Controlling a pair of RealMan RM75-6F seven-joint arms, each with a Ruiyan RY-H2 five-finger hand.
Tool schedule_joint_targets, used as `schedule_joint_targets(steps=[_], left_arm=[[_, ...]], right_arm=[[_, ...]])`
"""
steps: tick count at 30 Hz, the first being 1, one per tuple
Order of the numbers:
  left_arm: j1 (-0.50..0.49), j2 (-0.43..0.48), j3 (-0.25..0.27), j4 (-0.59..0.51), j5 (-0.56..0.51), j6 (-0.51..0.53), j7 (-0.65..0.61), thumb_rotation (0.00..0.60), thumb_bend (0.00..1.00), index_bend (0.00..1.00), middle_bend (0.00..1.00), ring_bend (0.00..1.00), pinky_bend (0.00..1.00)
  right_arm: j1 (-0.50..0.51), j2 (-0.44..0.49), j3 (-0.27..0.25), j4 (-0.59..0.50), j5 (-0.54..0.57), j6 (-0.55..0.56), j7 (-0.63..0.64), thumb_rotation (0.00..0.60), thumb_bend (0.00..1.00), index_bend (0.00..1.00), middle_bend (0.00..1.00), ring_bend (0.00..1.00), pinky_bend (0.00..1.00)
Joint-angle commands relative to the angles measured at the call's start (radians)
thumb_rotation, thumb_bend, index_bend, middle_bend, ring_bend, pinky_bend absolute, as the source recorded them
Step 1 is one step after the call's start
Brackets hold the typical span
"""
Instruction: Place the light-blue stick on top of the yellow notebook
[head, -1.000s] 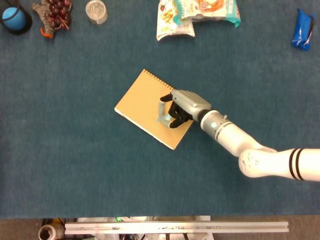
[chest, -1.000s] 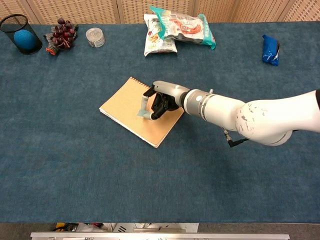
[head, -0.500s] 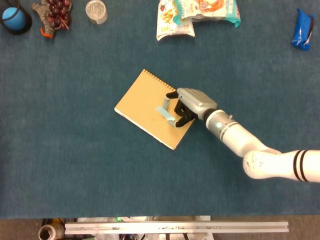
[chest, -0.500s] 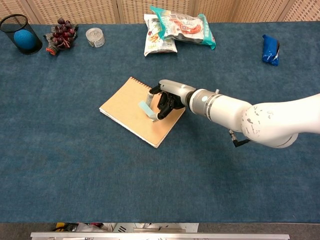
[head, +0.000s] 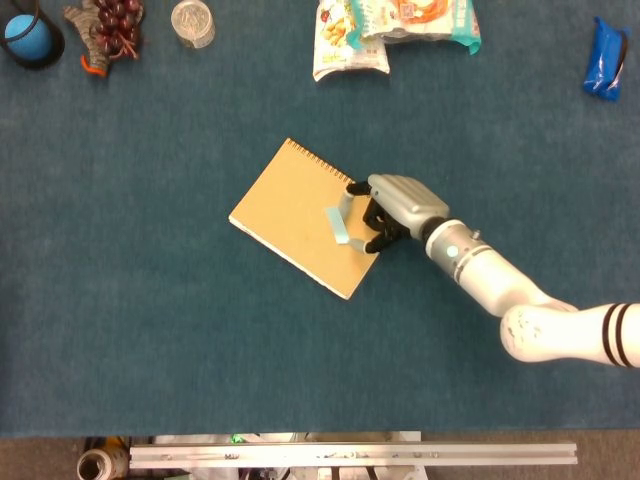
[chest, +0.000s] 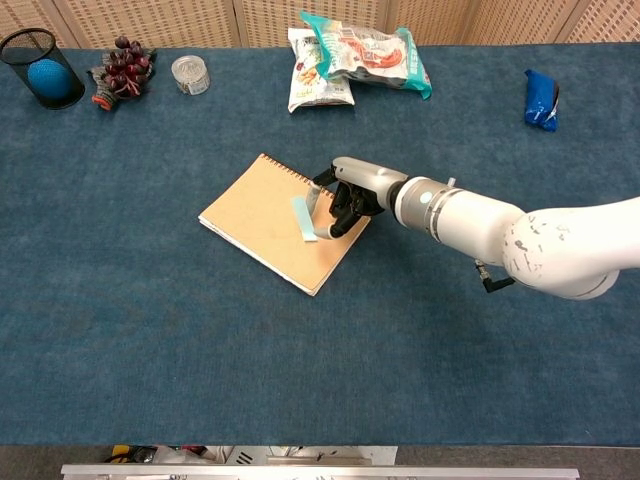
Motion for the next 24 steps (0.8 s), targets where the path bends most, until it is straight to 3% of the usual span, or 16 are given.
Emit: schedule_joint_targets(steps=[1,11,24], left_arm=[[0.000,0.000,0.000,0.000,0.000,0.000,-0.001,0.600,0.27,0.14,0.18,0.17,0.17],[-0.001,-0.001,0.001,0.001,0.000,-0.002,0.002,0.600,0.27,0.14,0.18,0.17,0.17],[-0.008,0.005,0.002,-0.007,0.011,-0.004,0.010,0.600,0.27,0.14,0.18,0.17,0.17]], right_arm=[[-0.011,0.008,-0.001,-0.011,-0.014,0.003,0.006,0.600,0.23,0.46,1.00,1.00,1.00],[-0.043,0.034,0.005,-0.044,-0.073,0.011,0.030,0.600,0.24,0.46,1.00,1.00,1.00],[-0.069,0.059,-0.006,-0.064,-0.116,0.116,-0.048,0.600,0.24,0.43,1.00,1.00,1.00]])
